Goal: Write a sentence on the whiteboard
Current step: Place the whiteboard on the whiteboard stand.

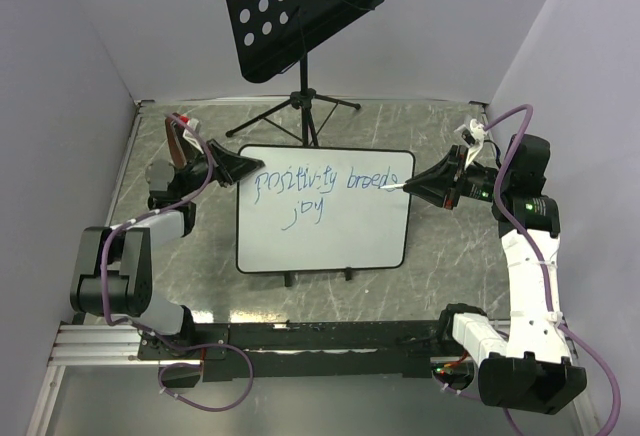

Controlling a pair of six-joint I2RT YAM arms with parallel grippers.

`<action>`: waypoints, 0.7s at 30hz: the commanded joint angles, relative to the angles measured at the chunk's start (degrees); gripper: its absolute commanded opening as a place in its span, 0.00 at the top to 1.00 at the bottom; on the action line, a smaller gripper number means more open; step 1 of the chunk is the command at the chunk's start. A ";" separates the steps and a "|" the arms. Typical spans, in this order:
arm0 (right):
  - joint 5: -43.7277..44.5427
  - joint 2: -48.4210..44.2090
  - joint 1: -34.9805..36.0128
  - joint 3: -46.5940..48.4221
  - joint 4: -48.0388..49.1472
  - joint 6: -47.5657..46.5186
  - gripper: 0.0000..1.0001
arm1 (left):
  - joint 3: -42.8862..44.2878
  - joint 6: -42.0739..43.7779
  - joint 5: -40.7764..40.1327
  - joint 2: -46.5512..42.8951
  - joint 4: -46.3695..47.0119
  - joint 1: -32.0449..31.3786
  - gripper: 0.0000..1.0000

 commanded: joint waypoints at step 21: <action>-2.26 -0.44 -0.48 -0.11 2.53 0.86 1.00 | 6.14 12.71 15.37 2.14 35.26 0.95 0.96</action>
